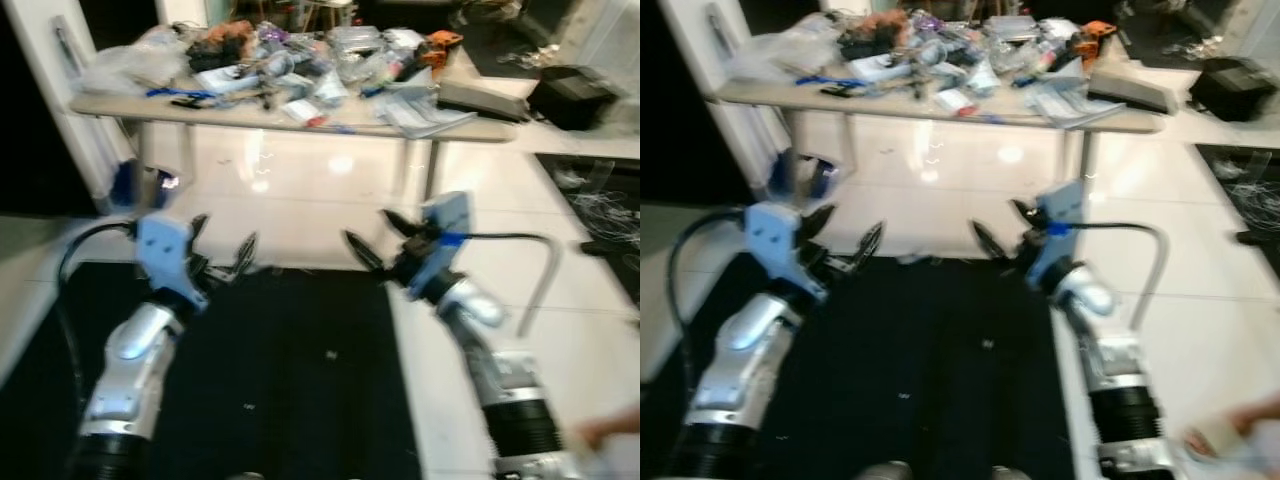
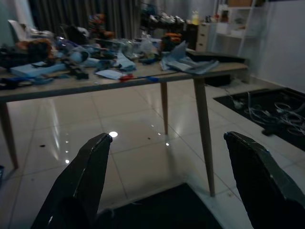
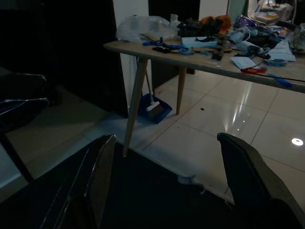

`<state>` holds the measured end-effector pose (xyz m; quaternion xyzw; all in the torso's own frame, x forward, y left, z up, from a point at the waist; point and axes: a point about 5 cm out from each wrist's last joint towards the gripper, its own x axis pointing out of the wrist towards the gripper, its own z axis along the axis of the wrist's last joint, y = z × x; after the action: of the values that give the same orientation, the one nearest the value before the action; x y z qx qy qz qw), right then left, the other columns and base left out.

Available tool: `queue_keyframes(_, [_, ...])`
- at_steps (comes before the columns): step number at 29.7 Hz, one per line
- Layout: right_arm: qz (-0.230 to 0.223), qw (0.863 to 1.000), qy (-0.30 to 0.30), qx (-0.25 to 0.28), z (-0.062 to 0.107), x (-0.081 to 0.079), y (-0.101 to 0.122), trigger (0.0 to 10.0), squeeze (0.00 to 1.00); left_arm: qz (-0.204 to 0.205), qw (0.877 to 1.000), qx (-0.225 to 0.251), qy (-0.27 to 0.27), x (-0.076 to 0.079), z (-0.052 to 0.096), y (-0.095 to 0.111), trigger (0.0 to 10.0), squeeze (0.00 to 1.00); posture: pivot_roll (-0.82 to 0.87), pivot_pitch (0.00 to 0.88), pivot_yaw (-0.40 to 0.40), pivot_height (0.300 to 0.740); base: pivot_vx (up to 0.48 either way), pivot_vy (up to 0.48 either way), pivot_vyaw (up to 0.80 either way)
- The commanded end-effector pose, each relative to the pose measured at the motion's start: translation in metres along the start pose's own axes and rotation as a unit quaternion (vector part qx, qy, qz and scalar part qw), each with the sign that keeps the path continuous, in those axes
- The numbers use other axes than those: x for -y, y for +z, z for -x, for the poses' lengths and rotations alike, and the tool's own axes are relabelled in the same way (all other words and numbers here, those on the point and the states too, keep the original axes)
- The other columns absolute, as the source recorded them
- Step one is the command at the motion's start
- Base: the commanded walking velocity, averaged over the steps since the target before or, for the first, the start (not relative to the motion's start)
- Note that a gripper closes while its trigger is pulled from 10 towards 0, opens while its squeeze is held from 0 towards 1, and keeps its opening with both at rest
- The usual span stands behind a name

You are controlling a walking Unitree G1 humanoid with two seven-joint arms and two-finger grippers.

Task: Picking trash to rubbish bin

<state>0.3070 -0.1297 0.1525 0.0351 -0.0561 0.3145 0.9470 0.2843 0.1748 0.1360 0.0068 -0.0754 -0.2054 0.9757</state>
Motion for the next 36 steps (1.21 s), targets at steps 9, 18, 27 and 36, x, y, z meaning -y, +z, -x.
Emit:
queue_keyframes(9, [0.006,1.0,-0.005,-0.002,0.002,0.004,0.0,10.0,0.0,-0.004,1.0,0.0,-0.003,0.001,0.0,0.001,10.0,0.0,0.03,0.0,0.012,0.74,0.311,0.0,0.0])
queue_keyframes(18, [0.007,1.0,-0.004,-0.003,0.002,0.003,0.0,10.0,0.0,-0.006,1.0,-0.001,-0.004,0.001,0.0,0.001,10.0,0.0,0.03,0.0,0.013,0.74,0.314,0.0,0.0])
queue_keyframes(27, [0.008,1.0,-0.01,-0.01,0.002,0.005,-0.001,10.0,0.0,-0.035,0.998,-0.036,0.029,-0.01,0.003,-0.008,10.0,0.0,0.03,0.0,0.013,0.74,0.314,0.0,-0.17])
queue_keyframes(36, [0.025,0.998,-0.059,0.003,0.002,0.017,0.002,10.0,0.0,-0.059,0.99,-0.087,0.091,-0.029,0.008,-0.02,10.0,0.0,0.03,0.0,0.009,0.74,0.312,0.0,-0.26])
